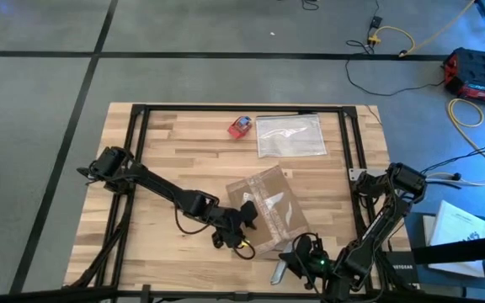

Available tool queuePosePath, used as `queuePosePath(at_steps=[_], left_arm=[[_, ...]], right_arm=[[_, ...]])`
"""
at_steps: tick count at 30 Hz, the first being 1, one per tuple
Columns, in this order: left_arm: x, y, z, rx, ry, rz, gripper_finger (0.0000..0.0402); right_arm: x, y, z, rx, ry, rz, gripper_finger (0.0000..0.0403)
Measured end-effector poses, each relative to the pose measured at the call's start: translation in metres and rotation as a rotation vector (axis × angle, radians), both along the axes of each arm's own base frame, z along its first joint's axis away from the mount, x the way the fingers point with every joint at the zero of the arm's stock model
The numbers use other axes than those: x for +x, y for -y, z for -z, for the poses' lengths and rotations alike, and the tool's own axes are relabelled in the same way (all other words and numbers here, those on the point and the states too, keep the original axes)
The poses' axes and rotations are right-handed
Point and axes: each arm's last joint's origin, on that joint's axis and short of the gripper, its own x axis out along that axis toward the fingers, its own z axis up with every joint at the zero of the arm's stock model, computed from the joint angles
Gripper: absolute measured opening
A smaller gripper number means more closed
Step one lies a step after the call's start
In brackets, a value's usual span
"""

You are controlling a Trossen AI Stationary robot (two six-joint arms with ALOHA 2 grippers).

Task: Unpack boxes
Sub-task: Open the box using the silver cutter

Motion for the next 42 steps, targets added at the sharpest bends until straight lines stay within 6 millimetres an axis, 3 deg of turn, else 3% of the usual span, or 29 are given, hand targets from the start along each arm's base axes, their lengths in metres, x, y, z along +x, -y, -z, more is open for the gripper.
queuePosePath(at_steps=[42], left_arm=[[0.0050,0.0020,-0.0059,-0.078,0.072,-0.035,0.0234]], right_arm=[[0.0046,0.0016,-0.0005,0.027,0.001,0.010,0.0061]])
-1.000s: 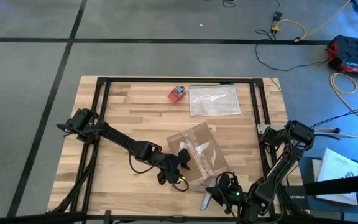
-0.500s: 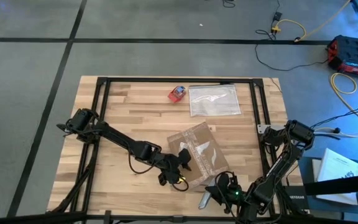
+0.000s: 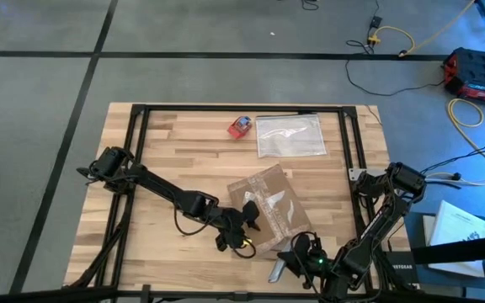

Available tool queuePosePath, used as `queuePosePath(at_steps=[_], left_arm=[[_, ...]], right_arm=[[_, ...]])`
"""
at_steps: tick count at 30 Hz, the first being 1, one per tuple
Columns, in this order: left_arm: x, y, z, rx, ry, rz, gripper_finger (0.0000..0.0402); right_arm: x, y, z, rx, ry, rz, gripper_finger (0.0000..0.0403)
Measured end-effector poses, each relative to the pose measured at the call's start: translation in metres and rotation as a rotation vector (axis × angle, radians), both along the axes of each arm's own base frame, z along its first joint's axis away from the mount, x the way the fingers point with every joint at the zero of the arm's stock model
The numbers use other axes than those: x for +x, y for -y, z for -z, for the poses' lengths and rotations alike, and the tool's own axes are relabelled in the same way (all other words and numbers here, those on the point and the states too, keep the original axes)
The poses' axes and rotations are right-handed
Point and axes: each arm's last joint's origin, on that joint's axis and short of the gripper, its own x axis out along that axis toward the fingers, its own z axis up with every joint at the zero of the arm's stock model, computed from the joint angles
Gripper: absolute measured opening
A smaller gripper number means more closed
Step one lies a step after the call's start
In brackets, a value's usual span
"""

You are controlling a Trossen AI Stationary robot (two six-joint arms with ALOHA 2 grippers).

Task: Unpack boxes
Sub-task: Open the box using the silver cutter

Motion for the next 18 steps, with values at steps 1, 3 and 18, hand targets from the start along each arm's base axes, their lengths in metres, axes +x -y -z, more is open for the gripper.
queuePosePath(at_steps=[1,3,18], left_arm=[[0.0000,0.0000,-0.0001,0.000,0.001,0.000,0.0234],[0.0000,0.0000,0.0000,0.000,0.000,-0.001,0.0234],[0.0005,0.0000,-0.0009,-0.014,0.004,-0.011,0.0234]], right_arm=[[0.0002,-0.0002,0.0000,0.005,-0.003,-0.003,0.0061],[0.0003,-0.0005,-0.0001,0.010,-0.004,-0.005,0.0061],[0.0009,-0.0016,-0.0006,0.027,-0.002,-0.010,0.0061]])
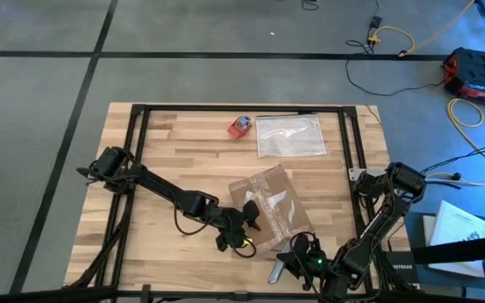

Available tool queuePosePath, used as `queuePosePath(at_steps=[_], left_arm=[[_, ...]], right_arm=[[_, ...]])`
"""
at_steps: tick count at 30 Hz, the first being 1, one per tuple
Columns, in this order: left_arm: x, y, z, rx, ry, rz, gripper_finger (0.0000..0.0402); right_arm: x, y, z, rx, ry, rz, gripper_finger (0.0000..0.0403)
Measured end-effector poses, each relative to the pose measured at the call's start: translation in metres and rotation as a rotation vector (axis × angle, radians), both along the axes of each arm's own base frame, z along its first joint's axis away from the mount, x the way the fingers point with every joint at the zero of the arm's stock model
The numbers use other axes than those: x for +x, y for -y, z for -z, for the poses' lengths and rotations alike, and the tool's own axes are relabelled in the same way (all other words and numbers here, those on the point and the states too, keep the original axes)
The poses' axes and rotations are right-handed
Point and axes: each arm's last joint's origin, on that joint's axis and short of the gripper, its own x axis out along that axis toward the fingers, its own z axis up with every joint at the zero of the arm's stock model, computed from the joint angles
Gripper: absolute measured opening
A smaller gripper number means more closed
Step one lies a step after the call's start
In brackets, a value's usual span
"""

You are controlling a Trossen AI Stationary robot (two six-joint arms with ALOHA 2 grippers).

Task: Unpack boxes
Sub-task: Open the box using the silver cutter

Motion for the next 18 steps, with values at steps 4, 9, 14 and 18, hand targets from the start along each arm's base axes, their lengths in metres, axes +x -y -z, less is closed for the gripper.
queuePosePath(at_steps=[4,9,14,18], left_arm=[[0.0008,0.0005,-0.0013,-0.010,0.015,-0.001,0.0234],[0.0016,0.0009,-0.0024,-0.017,0.028,-0.002,0.0234],[0.0029,0.0016,-0.0009,-0.021,0.034,0.000,0.0234],[0.0049,0.0049,0.0052,-0.041,0.027,0.009,0.0234]], right_arm=[[0.0000,-0.0003,-0.0001,0.003,0.001,-0.001,0.0061],[0.0010,0.0002,-0.0002,0.007,0.001,0.002,0.0061],[0.0033,0.0017,-0.0002,0.010,-0.001,0.007,0.0061],[0.0049,0.0025,-0.0003,0.012,-0.003,0.009,0.0061]])
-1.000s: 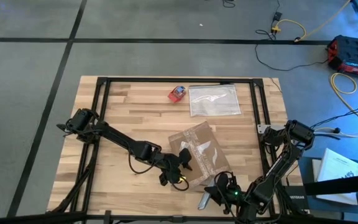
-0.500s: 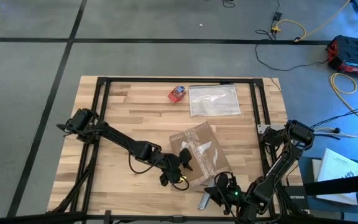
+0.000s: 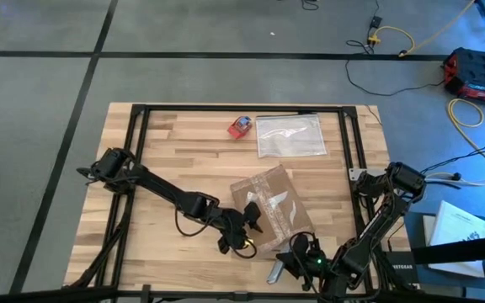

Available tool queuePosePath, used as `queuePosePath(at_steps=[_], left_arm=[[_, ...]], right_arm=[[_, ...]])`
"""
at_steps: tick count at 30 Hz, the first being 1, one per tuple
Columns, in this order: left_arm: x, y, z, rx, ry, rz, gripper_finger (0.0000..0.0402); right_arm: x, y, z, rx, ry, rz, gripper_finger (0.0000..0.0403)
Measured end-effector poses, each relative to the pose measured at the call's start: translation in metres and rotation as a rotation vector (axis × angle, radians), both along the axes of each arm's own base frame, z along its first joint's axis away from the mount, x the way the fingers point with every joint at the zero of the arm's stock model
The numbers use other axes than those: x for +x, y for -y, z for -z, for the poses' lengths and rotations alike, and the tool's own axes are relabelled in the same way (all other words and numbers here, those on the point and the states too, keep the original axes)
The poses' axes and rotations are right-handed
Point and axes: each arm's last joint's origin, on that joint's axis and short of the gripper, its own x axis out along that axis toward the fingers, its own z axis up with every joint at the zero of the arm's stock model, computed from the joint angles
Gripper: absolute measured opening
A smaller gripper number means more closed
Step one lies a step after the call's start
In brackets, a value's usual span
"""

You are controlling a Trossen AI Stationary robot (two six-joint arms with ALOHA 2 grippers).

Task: Unpack boxes
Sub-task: Open the box using the silver cutter

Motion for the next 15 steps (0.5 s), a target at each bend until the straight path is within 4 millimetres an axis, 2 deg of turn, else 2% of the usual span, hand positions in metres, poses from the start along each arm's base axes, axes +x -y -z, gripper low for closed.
queuePosePath(at_steps=[6,15], left_arm=[[0.0009,0.0064,0.0089,0.001,-0.008,0.014,0.0234],[0.0031,0.0072,0.0085,-0.016,0.017,0.016,0.0234]], right_arm=[[0.0007,-0.0002,-0.0004,0.005,0.003,-0.001,0.0061],[0.0017,-0.0016,-0.0014,0.024,0.011,-0.007,0.0061]])
